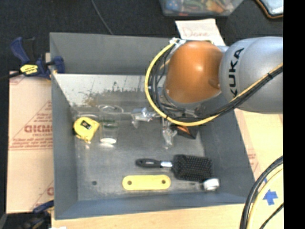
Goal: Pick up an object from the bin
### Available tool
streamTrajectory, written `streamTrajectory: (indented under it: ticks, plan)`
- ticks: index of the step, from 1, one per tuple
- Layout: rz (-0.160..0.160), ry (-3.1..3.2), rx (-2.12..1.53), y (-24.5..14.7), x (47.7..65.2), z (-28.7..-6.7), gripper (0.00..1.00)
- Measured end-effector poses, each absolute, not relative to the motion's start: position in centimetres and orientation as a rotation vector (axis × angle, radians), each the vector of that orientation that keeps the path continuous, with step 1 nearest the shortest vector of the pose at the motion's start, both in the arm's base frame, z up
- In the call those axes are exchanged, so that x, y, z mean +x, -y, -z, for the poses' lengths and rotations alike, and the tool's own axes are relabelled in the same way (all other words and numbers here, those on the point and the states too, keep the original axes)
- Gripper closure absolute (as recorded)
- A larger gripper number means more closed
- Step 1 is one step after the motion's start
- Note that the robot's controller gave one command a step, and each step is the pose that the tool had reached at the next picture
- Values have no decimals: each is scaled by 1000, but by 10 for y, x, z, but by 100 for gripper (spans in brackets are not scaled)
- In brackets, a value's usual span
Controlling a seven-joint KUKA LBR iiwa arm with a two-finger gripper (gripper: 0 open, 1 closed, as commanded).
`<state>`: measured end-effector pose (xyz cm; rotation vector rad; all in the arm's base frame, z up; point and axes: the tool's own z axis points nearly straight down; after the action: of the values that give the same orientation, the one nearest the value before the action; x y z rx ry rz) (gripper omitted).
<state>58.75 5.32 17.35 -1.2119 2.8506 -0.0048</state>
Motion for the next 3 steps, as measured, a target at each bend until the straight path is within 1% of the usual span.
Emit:
streamTrajectory:
  ticks: [1,2,3]
  plan:
    - [2,-2946,-1023,-79,474,-107,0]
    - [19,-2784,-1322,-42,501,-118,0]
    - [-1,-2913,-1076,-106,484,-71,0]
